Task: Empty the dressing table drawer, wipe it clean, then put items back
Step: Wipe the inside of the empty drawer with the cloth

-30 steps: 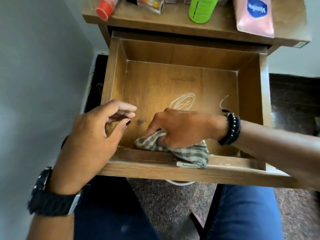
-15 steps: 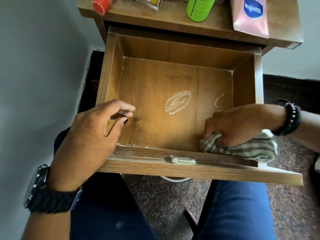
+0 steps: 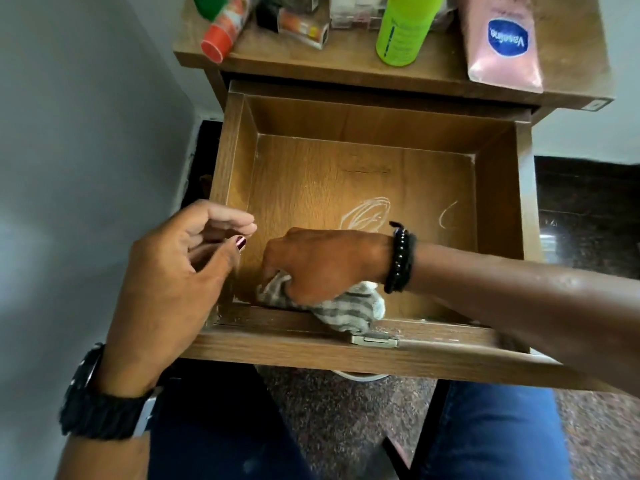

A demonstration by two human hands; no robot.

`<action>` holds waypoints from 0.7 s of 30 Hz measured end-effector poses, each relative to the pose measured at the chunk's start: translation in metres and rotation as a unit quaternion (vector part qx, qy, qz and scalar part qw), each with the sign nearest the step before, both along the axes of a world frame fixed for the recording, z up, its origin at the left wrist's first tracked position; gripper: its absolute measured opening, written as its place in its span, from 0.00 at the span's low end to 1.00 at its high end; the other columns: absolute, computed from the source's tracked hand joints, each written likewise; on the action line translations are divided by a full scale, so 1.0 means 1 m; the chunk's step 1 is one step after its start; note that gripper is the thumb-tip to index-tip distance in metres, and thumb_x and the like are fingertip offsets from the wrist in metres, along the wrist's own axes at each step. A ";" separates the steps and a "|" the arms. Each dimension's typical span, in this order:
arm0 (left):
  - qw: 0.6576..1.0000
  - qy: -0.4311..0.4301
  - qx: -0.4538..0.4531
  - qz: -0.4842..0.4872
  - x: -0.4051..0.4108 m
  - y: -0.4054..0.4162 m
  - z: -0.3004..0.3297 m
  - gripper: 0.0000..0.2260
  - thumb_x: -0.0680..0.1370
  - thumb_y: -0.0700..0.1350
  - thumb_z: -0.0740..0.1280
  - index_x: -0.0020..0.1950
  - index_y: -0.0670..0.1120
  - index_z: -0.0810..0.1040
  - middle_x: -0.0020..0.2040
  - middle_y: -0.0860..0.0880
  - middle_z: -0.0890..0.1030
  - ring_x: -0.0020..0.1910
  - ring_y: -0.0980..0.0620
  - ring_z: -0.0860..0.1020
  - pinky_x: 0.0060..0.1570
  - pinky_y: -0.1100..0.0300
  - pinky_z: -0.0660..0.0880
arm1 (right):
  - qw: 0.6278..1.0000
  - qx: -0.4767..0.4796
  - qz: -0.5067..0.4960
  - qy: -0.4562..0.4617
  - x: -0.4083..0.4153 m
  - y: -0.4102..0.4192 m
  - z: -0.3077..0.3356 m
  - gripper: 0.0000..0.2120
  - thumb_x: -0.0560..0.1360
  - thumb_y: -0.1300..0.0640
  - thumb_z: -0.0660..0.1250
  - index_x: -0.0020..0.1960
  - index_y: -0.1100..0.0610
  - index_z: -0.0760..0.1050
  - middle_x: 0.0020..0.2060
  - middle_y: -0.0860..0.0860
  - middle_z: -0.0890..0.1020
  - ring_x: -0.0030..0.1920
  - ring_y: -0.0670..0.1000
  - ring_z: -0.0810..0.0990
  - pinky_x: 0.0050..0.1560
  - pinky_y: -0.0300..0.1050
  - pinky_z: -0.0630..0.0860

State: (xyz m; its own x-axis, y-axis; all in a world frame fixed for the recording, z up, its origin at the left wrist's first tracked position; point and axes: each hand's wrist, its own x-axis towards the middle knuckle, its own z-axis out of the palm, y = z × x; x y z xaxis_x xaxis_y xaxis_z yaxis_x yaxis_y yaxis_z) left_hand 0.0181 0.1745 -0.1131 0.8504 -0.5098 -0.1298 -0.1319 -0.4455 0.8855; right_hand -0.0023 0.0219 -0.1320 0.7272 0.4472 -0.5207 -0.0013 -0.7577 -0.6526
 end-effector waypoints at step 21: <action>0.995 0.043 -0.076 0.051 0.006 0.003 -0.005 0.13 0.78 0.31 0.59 0.53 0.46 0.78 0.47 0.50 0.82 0.50 0.54 0.81 0.49 0.62 0.79 | 0.997 -0.073 0.016 0.032 -0.018 -0.009 0.001 0.19 0.74 0.63 0.61 0.65 0.58 0.69 0.54 0.54 0.75 0.56 0.55 0.76 0.53 0.54 0.78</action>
